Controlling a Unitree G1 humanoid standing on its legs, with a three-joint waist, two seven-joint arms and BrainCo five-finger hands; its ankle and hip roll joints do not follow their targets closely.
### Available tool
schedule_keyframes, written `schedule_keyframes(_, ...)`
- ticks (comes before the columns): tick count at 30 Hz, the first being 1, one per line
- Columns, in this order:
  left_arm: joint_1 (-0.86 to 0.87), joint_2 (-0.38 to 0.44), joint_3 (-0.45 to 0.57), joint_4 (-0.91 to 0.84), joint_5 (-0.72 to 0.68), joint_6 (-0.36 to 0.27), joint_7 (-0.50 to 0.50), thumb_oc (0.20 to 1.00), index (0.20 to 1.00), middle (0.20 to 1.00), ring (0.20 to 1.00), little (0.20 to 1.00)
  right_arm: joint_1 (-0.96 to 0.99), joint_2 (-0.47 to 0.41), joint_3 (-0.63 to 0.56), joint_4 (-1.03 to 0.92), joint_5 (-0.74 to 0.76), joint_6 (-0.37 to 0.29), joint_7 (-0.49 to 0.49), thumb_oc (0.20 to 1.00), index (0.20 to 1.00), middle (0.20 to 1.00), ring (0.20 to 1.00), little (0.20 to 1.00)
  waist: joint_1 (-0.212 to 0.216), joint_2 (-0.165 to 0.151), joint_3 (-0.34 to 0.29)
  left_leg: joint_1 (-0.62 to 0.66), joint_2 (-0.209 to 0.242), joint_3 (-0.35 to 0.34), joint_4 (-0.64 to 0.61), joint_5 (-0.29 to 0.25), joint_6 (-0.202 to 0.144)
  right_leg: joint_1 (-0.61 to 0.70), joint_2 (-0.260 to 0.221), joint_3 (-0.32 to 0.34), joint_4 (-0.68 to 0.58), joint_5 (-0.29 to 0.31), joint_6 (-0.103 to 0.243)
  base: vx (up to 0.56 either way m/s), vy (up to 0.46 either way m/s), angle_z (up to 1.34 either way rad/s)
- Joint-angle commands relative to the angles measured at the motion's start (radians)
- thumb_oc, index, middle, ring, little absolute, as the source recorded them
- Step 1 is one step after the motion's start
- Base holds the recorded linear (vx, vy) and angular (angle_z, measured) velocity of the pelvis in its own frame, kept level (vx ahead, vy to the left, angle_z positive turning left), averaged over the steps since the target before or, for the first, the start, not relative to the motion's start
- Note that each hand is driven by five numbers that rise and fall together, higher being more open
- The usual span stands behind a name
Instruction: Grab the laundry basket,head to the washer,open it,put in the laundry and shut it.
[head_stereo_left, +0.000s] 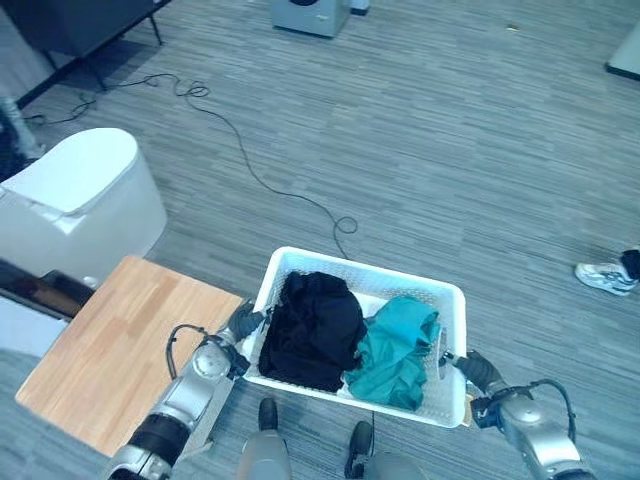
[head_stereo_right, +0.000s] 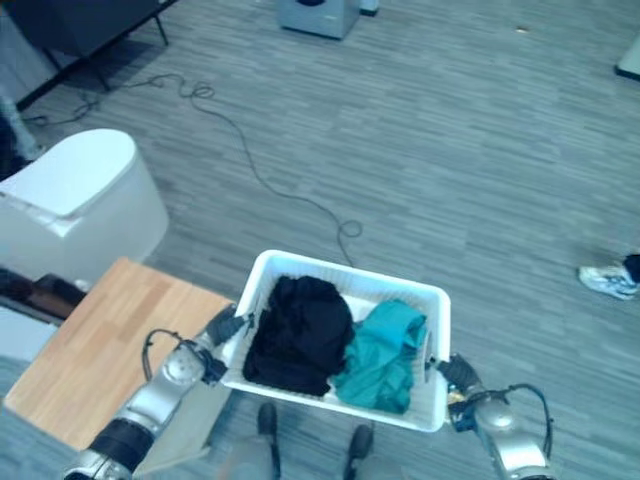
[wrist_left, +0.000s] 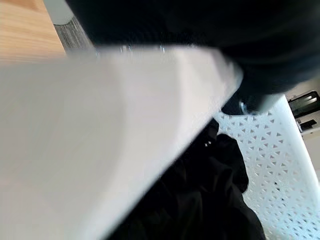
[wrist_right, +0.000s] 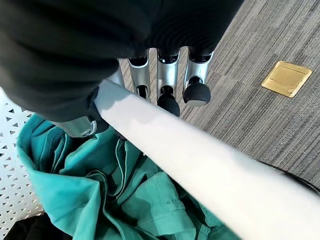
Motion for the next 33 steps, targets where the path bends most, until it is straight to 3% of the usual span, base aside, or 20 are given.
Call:
schedule_keyframes(1, -0.143, 0.051, 0.066, 0.039, -0.022, -0.025, 0.059, 0.200, 0.200, 0.200, 0.200, 0.200, 0.021, -0.061, -0.153, -0.082, 0.114, -0.089, -0.018, 0.200, 0.200, 0.200, 0.200, 0.200, -0.019, -0.074, 0.020, -0.098, 0.030, 0.035, 0.219, -0.058, 0.029, -0.028, 0.003, 0.068, 0.139, -0.141, -0.033, 0.01, -0.196, 0.44)
schedule_keyframes(4, -0.166, 0.039, 0.055, 0.050, -0.015, -0.020, 0.061, 0.200, 0.200, 0.200, 0.200, 0.200, 0.036, -0.059, -0.155, -0.090, 0.121, -0.087, -0.023, 0.200, 0.200, 0.200, 0.200, 0.200, -0.018, -0.084, 0.025, -0.150, 0.028, 0.099, 0.335, -0.104, 0.057, -0.007, 0.007, 0.053, 0.130, -0.154, -0.042, 0.07, -0.120, 0.41)
schedule_keyframes(7, -0.133, 0.056, 0.081, 0.059, -0.022, -0.026, 0.064, 0.200, 0.200, 0.200, 0.200, 0.200, -0.007, -0.048, -0.123, -0.087, 0.142, -0.085, -0.009, 0.200, 0.200, 0.200, 0.200, 0.200, 0.043, -0.076, 0.014, -0.201, -0.159, 0.005, 0.245, -0.115, 0.086, 0.004, 0.043, 0.091, 0.157, -0.176, -0.028, 0.15, -0.033, -0.16)
schedule_keyframes(9, -0.129, 0.058, 0.076, 0.065, -0.020, -0.026, 0.062, 0.200, 0.200, 0.200, 0.200, 0.200, -0.022, -0.045, -0.112, -0.093, 0.149, -0.085, -0.008, 0.200, 0.200, 0.200, 0.200, 0.200, 0.054, -0.079, 0.012, -0.208, -0.181, 0.002, 0.186, -0.082, 0.089, 0.011, 0.055, 0.103, 0.173, -0.197, -0.028, 0.28, -0.065, -0.76)
schedule_keyframes(11, -0.133, 0.068, 0.061, 0.108, -0.026, -0.027, 0.080, 0.200, 0.200, 0.200, 0.200, 0.200, -0.117, -0.041, -0.046, -0.065, 0.171, -0.099, -0.034, 0.200, 0.200, 0.200, 0.200, 0.200, 0.110, -0.082, -0.004, -0.278, -0.232, 0.060, 0.063, -0.010, 0.085, 0.065, 0.113, 0.154, 0.195, -0.258, -0.043, 0.66, -0.111, -0.53)
schedule_keyframes(13, -0.125, 0.070, 0.066, 0.106, -0.031, -0.030, 0.080, 0.200, 0.200, 0.200, 0.200, 0.200, -0.140, -0.034, -0.031, -0.056, 0.172, -0.103, -0.036, 0.200, 0.200, 0.200, 0.200, 0.200, 0.129, -0.087, -0.008, -0.286, -0.237, 0.062, 0.051, -0.003, 0.084, 0.088, 0.124, 0.182, 0.194, -0.265, -0.042, 0.39, -0.012, -0.57)
schedule_keyframes(14, -0.103, 0.079, 0.084, 0.090, -0.032, -0.029, 0.078, 0.200, 0.200, 0.200, 0.200, 0.200, -0.150, -0.025, -0.019, -0.064, 0.170, -0.097, -0.029, 0.200, 0.200, 0.200, 0.200, 0.200, 0.140, -0.092, -0.019, -0.260, -0.239, 0.057, 0.030, 0.002, 0.096, 0.106, 0.127, 0.206, 0.199, -0.275, -0.038, 0.56, 0.033, -1.20)
schedule_keyframes(15, -0.068, 0.089, 0.098, 0.073, -0.037, -0.029, 0.073, 0.200, 0.200, 0.200, 0.200, 0.200, -0.161, 0.001, -0.005, -0.057, 0.165, -0.097, -0.024, 0.200, 0.200, 0.200, 0.200, 0.200, 0.153, -0.121, -0.042, -0.246, -0.254, 0.045, 0.052, 0.002, 0.134, 0.134, 0.113, 0.229, 0.212, -0.283, -0.026, 0.54, 0.034, -1.04)
schedule_keyframes(16, -0.067, 0.089, 0.099, 0.071, -0.037, -0.029, 0.073, 0.200, 0.200, 0.200, 0.200, 0.200, -0.162, 0.001, -0.004, -0.057, 0.165, -0.098, -0.024, 0.200, 0.200, 0.200, 0.200, 0.200, 0.155, -0.119, -0.046, -0.250, -0.249, 0.046, 0.051, 0.005, 0.133, 0.130, 0.117, 0.232, 0.210, -0.278, -0.027, 0.58, 0.059, -0.68)
schedule_keyframes(18, -0.040, 0.097, 0.114, 0.059, -0.036, -0.031, 0.073, 0.200, 0.200, 0.200, 0.200, 0.200, -0.169, 0.031, 0.005, -0.038, 0.157, -0.096, -0.011, 0.200, 0.200, 0.200, 0.200, 0.200, 0.168, -0.163, -0.071, -0.243, -0.280, 0.052, 0.106, -0.048, 0.172, 0.127, 0.070, 0.245, 0.279, -0.182, 0.038, 0.56, 0.124, -0.73)
schedule_keyframes(19, -0.025, 0.107, 0.128, 0.055, -0.031, -0.030, 0.071, 0.200, 0.200, 0.200, 0.200, 0.200, -0.177, 0.058, 0.010, -0.015, 0.146, -0.093, 0.003, 0.200, 0.200, 0.200, 0.200, 0.200, 0.163, -0.176, -0.076, -0.195, -0.290, 0.070, 0.120, -0.095, 0.200, 0.072, 0.036, 0.268, 0.457, -0.007, 0.139, 0.70, 0.159, -0.77)
schedule_keyframes(20, -0.019, 0.110, 0.134, 0.047, -0.032, -0.030, 0.067, 0.200, 0.200, 0.200, 0.200, 0.200, -0.179, 0.065, 0.009, -0.011, 0.133, -0.089, 0.007, 0.200, 0.200, 0.200, 0.200, 0.200, 0.154, -0.172, -0.072, -0.171, -0.284, 0.085, 0.122, -0.112, 0.208, 0.048, 0.023, 0.262, 0.541, 0.082, 0.186, 0.50, 0.113, -0.47)
schedule_keyframes(23, 0.000, 0.117, 0.150, 0.034, -0.036, -0.028, 0.067, 0.200, 0.200, 0.200, 0.200, 0.200, -0.188, 0.075, 0.014, -0.017, 0.112, -0.087, 0.016, 0.200, 0.200, 0.200, 0.200, 0.200, 0.125, -0.140, -0.065, -0.106, -0.260, 0.094, 0.113, -0.144, 0.225, -0.021, -0.015, 0.230, 0.666, 0.135, 0.204, 0.41, 0.122, -0.03)
schedule_keyframes(24, 0.009, 0.124, 0.163, 0.012, -0.043, -0.021, 0.064, 0.200, 0.200, 0.200, 0.200, 0.200, -0.184, 0.078, 0.006, -0.027, 0.099, -0.076, 0.026, 0.200, 0.200, 0.200, 0.200, 0.200, 0.097, -0.101, -0.055, -0.015, -0.243, 0.077, 0.079, -0.171, 0.229, -0.125, -0.063, 0.187, 0.720, 0.085, 0.167, 0.47, 0.166, -0.10)
schedule_keyframes(26, 0.008, 0.123, 0.163, 0.008, -0.044, -0.019, 0.063, 0.200, 0.200, 0.200, 0.200, 0.200, -0.182, 0.079, 0.003, -0.030, 0.098, -0.075, 0.029, 0.200, 0.200, 0.200, 0.200, 0.200, 0.088, -0.081, -0.053, 0.013, -0.233, 0.064, 0.065, -0.174, 0.227, -0.171, -0.070, 0.167, 0.715, 0.062, 0.149, 0.41, 0.109, -0.10)
schedule_keyframes(27, 0.003, 0.116, 0.159, 0.015, -0.042, -0.018, 0.059, 0.200, 0.200, 0.200, 0.200, 0.200, -0.166, 0.071, -0.015, -0.031, 0.103, -0.074, 0.026, 0.200, 0.200, 0.200, 0.200, 0.200, 0.035, -0.062, -0.040, 0.089, -0.245, 0.016, 0.052, -0.204, 0.211, -0.253, -0.082, 0.145, 0.635, -0.041, 0.105, 0.44, 0.061, 0.06)
schedule_keyframes(28, 0.003, 0.115, 0.159, 0.015, -0.042, -0.018, 0.059, 0.200, 0.200, 0.200, 0.200, 0.200, -0.166, 0.071, -0.015, -0.031, 0.103, -0.074, 0.026, 0.200, 0.200, 0.200, 0.200, 0.200, 0.032, -0.060, -0.041, 0.088, -0.242, 0.012, 0.050, -0.201, 0.210, -0.251, -0.080, 0.140, 0.629, -0.037, 0.103, 0.64, -0.087, 0.54)
schedule_keyframes(29, -0.009, 0.107, 0.148, 0.025, -0.043, -0.021, 0.057, 0.200, 0.200, 0.200, 0.200, 0.200, -0.150, 0.062, -0.030, -0.029, 0.116, -0.079, 0.017, 0.200, 0.200, 0.200, 0.200, 0.200, 0.003, -0.061, -0.035, 0.129, -0.247, -0.014, 0.054, -0.234, 0.181, -0.274, -0.090, 0.157, 0.439, -0.061, 0.094, 0.30, -0.109, 0.79)
schedule_keyframes(30, -0.010, 0.107, 0.147, 0.025, -0.043, -0.021, 0.058, 0.200, 0.200, 0.200, 0.200, 0.200, -0.150, 0.062, -0.030, -0.029, 0.116, -0.079, 0.017, 0.200, 0.200, 0.200, 0.200, 0.200, 0.001, -0.059, -0.036, 0.128, -0.245, -0.016, 0.053, -0.231, 0.180, -0.270, -0.088, 0.154, 0.429, -0.054, 0.092, 0.47, -0.177, 1.00)
schedule_keyframes(33, -0.041, 0.094, 0.126, 0.040, -0.028, -0.027, 0.064, 0.200, 0.200, 0.200, 0.200, 0.200, -0.116, 0.047, -0.058, -0.044, 0.132, -0.080, 0.009, 0.200, 0.200, 0.200, 0.200, 0.200, -0.037, -0.061, -0.032, 0.191, -0.247, -0.071, 0.059, -0.296, 0.144, -0.317, -0.127, 0.207, 0.139, 0.036, 0.126, 0.50, -0.226, 0.76)
